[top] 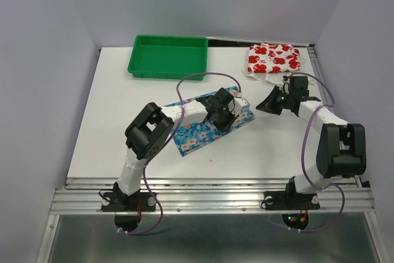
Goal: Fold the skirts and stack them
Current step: Fold the skirt
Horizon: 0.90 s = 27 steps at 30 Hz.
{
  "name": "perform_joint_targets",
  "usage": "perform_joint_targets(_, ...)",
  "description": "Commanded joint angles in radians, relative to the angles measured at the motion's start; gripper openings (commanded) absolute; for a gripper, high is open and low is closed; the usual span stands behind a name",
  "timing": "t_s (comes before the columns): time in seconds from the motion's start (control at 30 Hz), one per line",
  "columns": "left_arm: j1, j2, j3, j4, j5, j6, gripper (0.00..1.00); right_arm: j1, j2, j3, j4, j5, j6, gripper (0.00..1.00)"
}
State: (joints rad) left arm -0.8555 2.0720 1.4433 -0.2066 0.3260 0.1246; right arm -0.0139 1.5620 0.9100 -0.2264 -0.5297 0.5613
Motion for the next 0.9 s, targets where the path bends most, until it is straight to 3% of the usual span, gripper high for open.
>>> perform_joint_targets(0.0, 0.003, -0.009, -0.029, -0.010, 0.007, 0.006, 0.00, -0.006, -0.011, 0.079, -0.024, -0.034, 0.001, 0.01)
perform_joint_targets(0.4, 0.003, -0.026, -0.049, -0.002, 0.002, 0.020, 0.00, 0.069, 0.210, 0.046, 0.263, -0.187, 0.163, 0.01)
perform_joint_targets(0.67, 0.006, -0.119, -0.106, -0.017, 0.001, 0.064, 0.00, 0.092, 0.345, 0.013, 0.162, -0.089, 0.014, 0.01)
perform_joint_targets(0.7, 0.006, -0.119, -0.115, -0.017, -0.002, 0.072, 0.03, 0.092, 0.348, 0.010, 0.162, -0.081, 0.008, 0.01)
perform_joint_targets(0.8, 0.024, -0.260, -0.159, 0.013, 0.001, 0.092, 0.26, 0.092, 0.349, -0.006, 0.130, -0.059, -0.012, 0.01)
perform_joint_targets(0.83, 0.050, -0.300, -0.196, 0.036, -0.001, 0.070, 0.43, 0.092, 0.346, -0.013, 0.125, -0.050, -0.015, 0.01)
perform_joint_targets(0.87, 0.067, -0.337, -0.211, 0.056, 0.010, 0.070, 0.52, 0.092, 0.346, -0.013, 0.119, -0.050, -0.023, 0.01)
